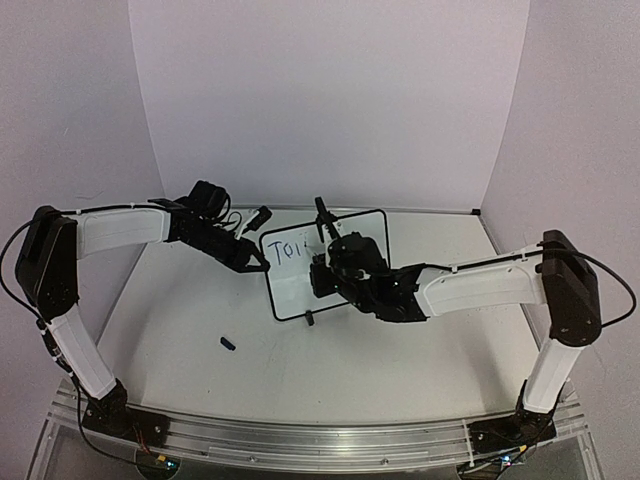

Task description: Write a sentence on the whiteboard

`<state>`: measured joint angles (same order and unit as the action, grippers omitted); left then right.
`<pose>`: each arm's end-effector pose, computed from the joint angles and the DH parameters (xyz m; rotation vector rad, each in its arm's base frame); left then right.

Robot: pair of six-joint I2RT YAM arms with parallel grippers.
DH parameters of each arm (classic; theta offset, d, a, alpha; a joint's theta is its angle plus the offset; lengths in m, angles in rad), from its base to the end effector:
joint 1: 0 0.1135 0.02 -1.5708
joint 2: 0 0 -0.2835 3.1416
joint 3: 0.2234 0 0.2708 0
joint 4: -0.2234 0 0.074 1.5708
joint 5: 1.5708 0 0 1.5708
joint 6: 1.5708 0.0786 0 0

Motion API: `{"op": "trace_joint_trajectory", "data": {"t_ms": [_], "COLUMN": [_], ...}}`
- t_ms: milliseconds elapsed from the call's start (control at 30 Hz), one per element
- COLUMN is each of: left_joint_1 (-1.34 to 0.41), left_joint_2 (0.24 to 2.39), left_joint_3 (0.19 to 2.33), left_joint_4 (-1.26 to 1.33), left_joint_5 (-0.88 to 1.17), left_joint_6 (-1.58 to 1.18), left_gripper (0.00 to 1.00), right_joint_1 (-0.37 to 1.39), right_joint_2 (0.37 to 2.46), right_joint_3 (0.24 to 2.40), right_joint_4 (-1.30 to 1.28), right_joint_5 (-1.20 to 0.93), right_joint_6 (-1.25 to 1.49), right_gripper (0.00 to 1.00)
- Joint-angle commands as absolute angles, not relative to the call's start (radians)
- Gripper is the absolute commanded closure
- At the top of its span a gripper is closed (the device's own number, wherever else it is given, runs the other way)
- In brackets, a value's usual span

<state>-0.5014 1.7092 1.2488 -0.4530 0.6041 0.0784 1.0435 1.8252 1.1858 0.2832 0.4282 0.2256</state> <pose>0.3355 -0.2348 0.2209 0.9577 2.2921 -0.9294 0.2674 0.3944 0.2277 -0.4914 1.8549 0.4494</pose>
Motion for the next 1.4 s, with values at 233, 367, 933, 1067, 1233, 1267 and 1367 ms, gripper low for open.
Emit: {"op": "trace_joint_trajectory", "data": {"t_ms": [233, 367, 933, 1067, 1233, 1267, 1367], "left_joint_1": [-0.508, -0.508, -0.511, -0.511, -0.511, -0.511, -0.511], "left_joint_2": [1.712, 1.711, 1.706, 1.706, 1.704, 1.703, 1.702], "left_joint_3": [1.27, 1.27, 1.27, 1.27, 1.269, 1.269, 1.269], "left_joint_4": [-0.474, -0.474, -0.478, -0.479, -0.48, -0.479, -0.477], "left_joint_5": [0.545, 0.542, 0.535, 0.535, 0.533, 0.533, 0.532], "left_joint_6": [0.083, 0.084, 0.087, 0.087, 0.087, 0.087, 0.087], "left_gripper": [1.0, 1.0, 1.0, 1.0, 1.0, 1.0, 1.0], "right_joint_1": [1.071, 1.077, 1.138, 1.148, 1.147, 1.147, 1.145], "right_joint_2": [1.857, 1.866, 1.848, 1.783, 1.721, 1.706, 1.68], "right_joint_3": [1.196, 1.19, 1.198, 1.178, 1.159, 1.155, 1.148], "right_joint_4": [0.262, 0.26, 0.253, 0.234, 0.2, 0.191, 0.179], "right_joint_5": [0.393, 0.388, 0.347, 0.354, 0.358, 0.357, 0.359], "right_joint_6": [0.241, 0.261, 0.265, 0.255, 0.247, 0.243, 0.223], "right_gripper": [1.0, 1.0, 1.0, 1.0, 1.0, 1.0, 1.0]}}
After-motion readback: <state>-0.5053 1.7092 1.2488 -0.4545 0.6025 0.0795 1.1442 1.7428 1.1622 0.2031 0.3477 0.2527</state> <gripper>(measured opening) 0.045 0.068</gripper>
